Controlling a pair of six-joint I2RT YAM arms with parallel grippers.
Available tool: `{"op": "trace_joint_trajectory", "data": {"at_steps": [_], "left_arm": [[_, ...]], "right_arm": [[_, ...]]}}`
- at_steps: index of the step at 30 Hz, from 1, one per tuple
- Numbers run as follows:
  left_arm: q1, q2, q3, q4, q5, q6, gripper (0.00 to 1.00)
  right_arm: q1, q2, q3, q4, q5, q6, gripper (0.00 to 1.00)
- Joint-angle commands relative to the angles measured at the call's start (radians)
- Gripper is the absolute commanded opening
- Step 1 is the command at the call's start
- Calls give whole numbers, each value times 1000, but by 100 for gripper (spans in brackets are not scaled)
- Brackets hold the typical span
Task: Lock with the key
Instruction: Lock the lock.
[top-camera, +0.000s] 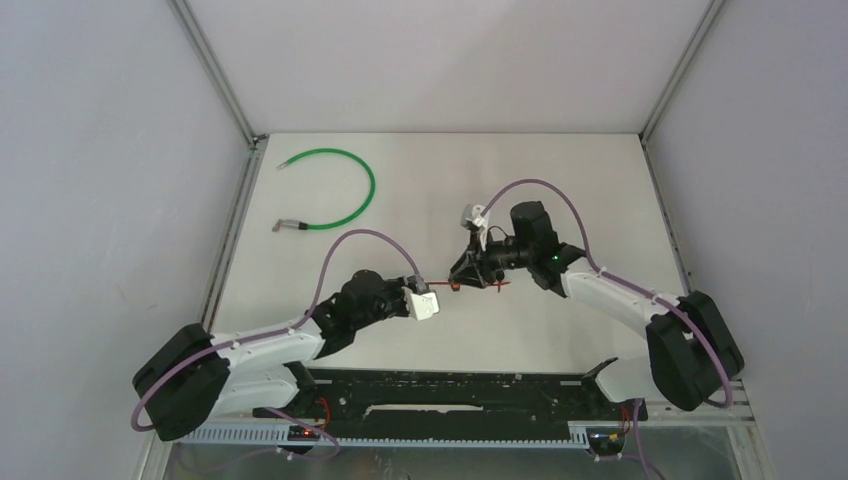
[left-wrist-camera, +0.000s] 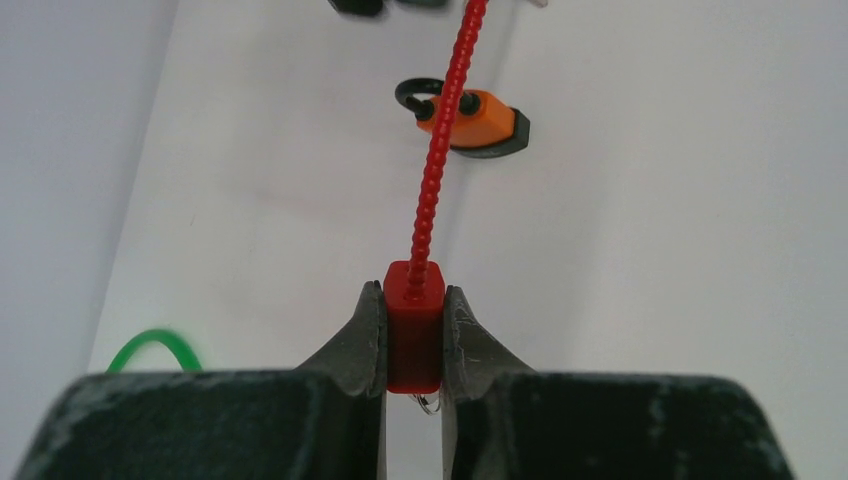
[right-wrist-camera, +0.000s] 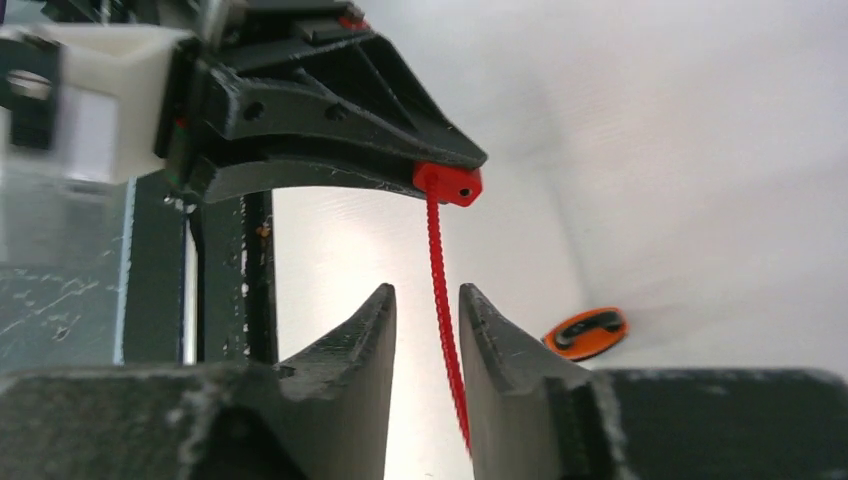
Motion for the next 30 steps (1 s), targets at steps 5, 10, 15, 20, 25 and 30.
{"op": "trace_joint_trajectory", "data": {"at_steps": [5, 10, 15, 20, 25, 30], "left_arm": [[23, 61, 58, 115, -94, 56, 0], [82, 78, 128, 119, -95, -44, 0], [95, 114, 149, 156, -150, -164, 0], [94, 107, 159, 124, -135, -222, 0], [94, 92, 150, 132, -67, -241, 0], [95, 79, 146, 141, 4, -258, 0]], "right_arm": [[-19, -94, -28, 120, 91, 23, 70], [-6, -114, -50, 131, 228, 12, 76], [2, -142, -62, 109, 349, -18, 75], [15, -150, -64, 86, 464, -49, 72], [66, -129, -78, 122, 691, -59, 67], [117, -136, -119, 195, 942, -85, 67]]}}
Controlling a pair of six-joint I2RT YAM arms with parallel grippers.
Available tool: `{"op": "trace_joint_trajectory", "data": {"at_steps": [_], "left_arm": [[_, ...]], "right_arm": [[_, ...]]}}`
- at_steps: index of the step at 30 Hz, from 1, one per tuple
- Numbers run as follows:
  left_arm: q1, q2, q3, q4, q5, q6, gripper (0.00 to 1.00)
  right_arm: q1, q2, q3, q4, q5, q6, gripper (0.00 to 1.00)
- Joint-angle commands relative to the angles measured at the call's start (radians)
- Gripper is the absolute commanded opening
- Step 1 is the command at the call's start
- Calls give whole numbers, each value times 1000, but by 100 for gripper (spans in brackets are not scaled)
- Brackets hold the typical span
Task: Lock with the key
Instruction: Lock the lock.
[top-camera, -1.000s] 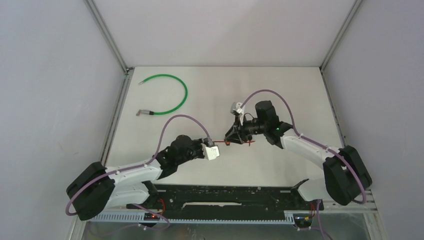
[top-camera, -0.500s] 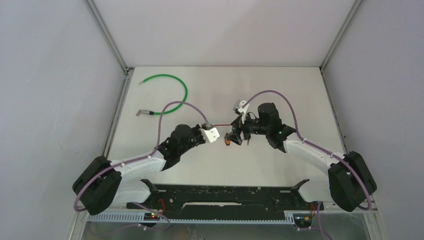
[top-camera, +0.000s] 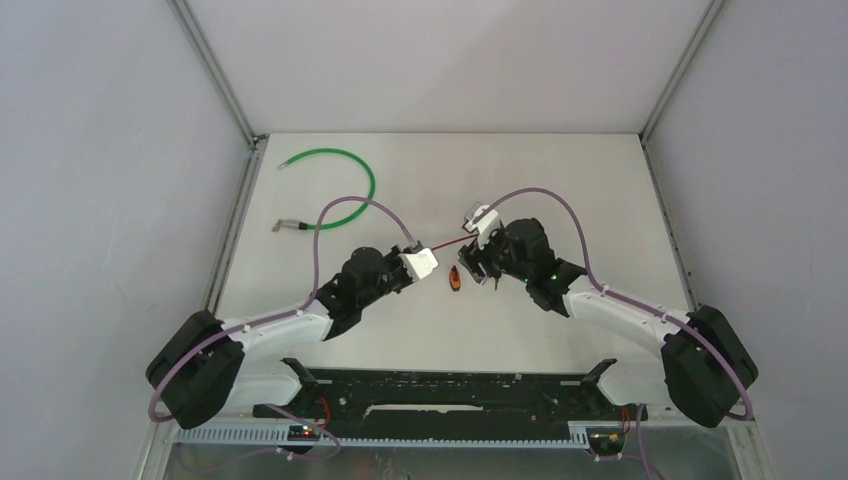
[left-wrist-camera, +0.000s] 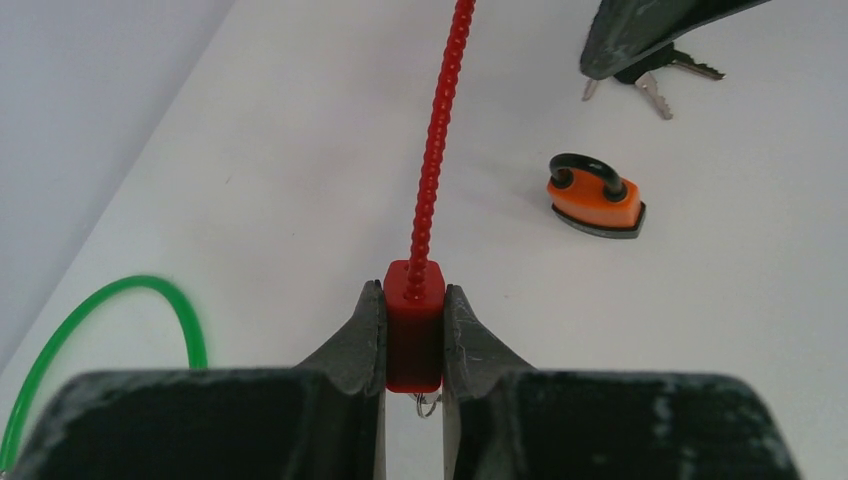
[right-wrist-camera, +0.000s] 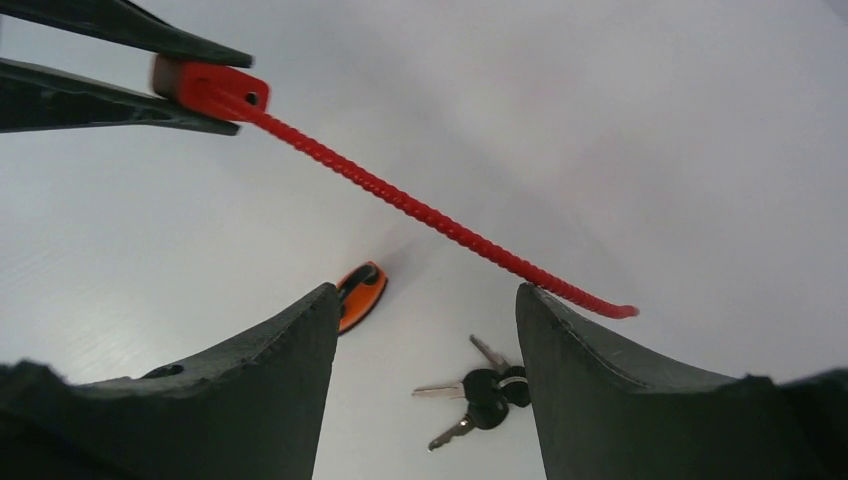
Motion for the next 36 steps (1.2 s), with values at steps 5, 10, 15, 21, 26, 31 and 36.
{"op": "trace_joint_trajectory", "data": {"at_steps": [5, 10, 15, 21, 26, 31, 36], "left_arm": [[4, -35, 26, 55, 91, -45, 0], [4, -39, 27, 48, 120, -44, 0], [4, -37, 41, 10, 139, -30, 0], [4, -44, 28, 36, 171, -33, 0], [4, -42, 24, 42, 178, -29, 0], [4, -36, 35, 10, 210, -7, 0], [3, -49, 23, 9, 236, 17, 0]], "right_arm": [[46, -8, -43, 138, 398, -42, 68], [66, 14, -43, 163, 480, -53, 68], [88, 15, -63, 218, 569, -78, 70], [89, 41, -63, 239, 561, -88, 68], [87, 51, -63, 241, 539, -89, 62], [86, 49, -63, 240, 516, -87, 57], [85, 37, -68, 238, 468, -82, 45]]}}
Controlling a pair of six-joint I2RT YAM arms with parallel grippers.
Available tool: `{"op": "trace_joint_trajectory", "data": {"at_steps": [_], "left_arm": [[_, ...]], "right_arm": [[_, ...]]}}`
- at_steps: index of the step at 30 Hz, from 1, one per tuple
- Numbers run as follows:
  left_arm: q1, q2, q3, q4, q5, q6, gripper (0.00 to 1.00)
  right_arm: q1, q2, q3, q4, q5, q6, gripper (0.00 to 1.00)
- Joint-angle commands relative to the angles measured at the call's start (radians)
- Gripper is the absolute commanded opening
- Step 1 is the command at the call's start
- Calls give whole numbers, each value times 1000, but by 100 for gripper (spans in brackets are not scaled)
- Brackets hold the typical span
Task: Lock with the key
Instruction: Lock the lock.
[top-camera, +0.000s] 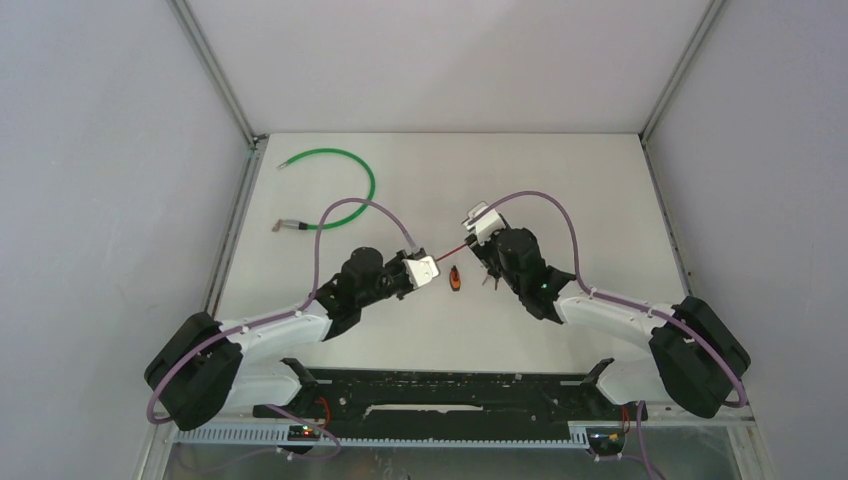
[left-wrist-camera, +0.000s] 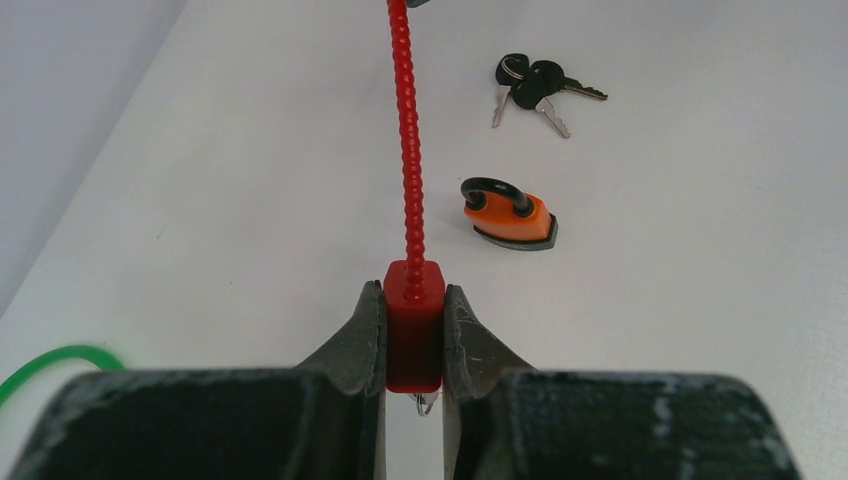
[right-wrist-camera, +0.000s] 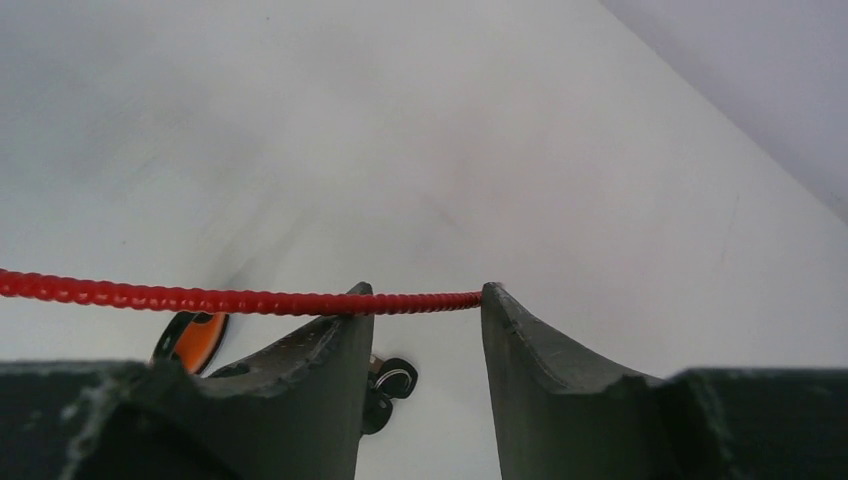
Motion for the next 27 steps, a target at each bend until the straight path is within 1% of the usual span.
{"op": "trace_joint_trajectory", "data": {"at_steps": [1, 4, 7, 10, 17, 20, 21, 24, 27], "left_arm": [[4, -44, 19, 32, 61, 40, 0], [4, -60, 5, 39, 56, 50, 0], [4, -69, -6, 48, 46, 51, 0], [3, -72, -12, 56, 43, 54, 0], [4, -74, -28, 85, 39, 64, 0], [4, -82, -38, 113, 27, 65, 0], [3, -86, -50, 143, 19, 63, 0], [4, -81, -103, 307, -40, 36, 0], [14, -56, -123, 434, -101, -5, 0]], "right_arm": [[-2, -13, -7, 53, -43, -1, 42], [-2, -30, -12, 52, -59, 4, 29], [-2, -61, -26, 57, -86, 11, 13], [-4, -90, -49, 82, -98, 19, 0], [-4, -142, -59, 104, -84, 74, 0], [-5, -182, -59, 146, -60, 120, 0], [-7, -202, -59, 161, -67, 138, 0], [-16, -268, -57, 206, -129, 185, 0], [-41, -315, -56, 200, -208, 240, 0]]}}
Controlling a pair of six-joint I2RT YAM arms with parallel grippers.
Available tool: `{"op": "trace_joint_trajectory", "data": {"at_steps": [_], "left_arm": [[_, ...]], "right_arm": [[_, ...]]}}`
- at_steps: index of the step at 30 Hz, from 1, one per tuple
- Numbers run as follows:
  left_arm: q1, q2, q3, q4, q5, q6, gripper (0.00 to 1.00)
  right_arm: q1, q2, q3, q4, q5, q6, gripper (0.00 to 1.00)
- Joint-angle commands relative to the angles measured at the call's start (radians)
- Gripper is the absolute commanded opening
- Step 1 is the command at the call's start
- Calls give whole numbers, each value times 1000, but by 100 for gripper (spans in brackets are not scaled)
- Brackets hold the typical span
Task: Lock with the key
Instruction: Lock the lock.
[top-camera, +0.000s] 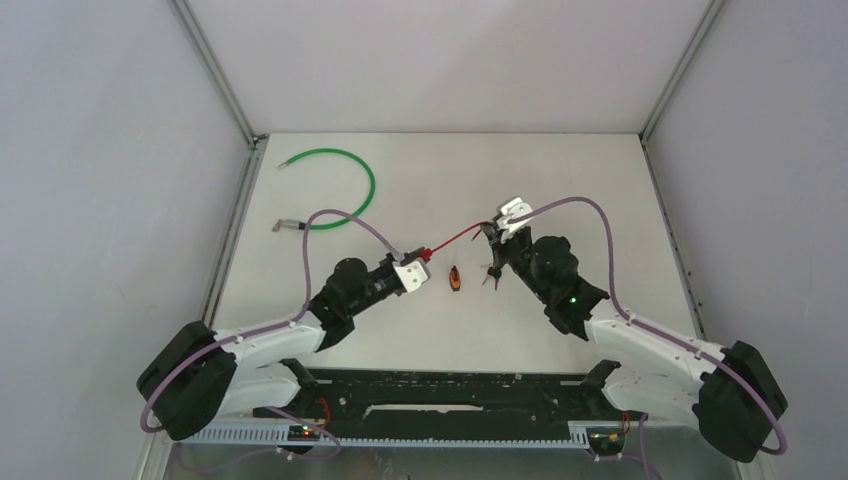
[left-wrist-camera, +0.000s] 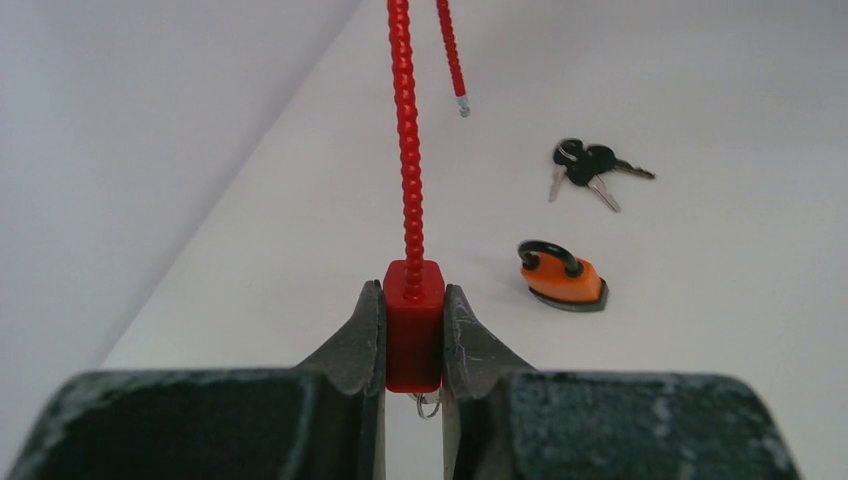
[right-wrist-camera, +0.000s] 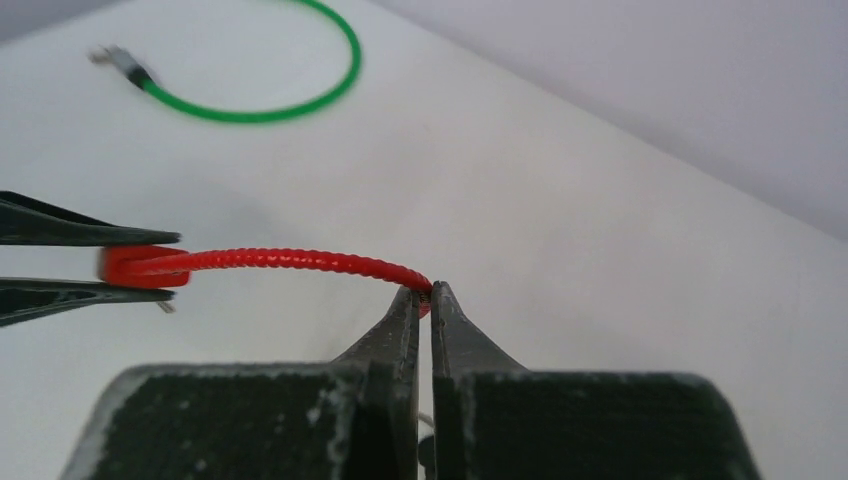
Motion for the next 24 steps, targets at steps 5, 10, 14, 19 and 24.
{"op": "trace_joint_trajectory", "data": {"at_steps": [5, 10, 14, 19, 24], "left_arm": [[21, 58, -71, 306, -39, -55, 0], [20, 123, -91, 425, -20, -89, 0], [20, 141, -6, 226, 70, -63, 0], [20, 186, 27, 203, 154, -68, 0], [21, 179, 33, 188, 170, -71, 0]], "right_arm": [[-116, -116, -41, 179, -370, 250, 0], [-151, -123, -105, 300, -465, 318, 0], [-161, -107, -167, 406, -479, 373, 0], [-163, -126, -203, 427, -467, 385, 0], [-160, -113, -204, 387, -406, 350, 0]]}}
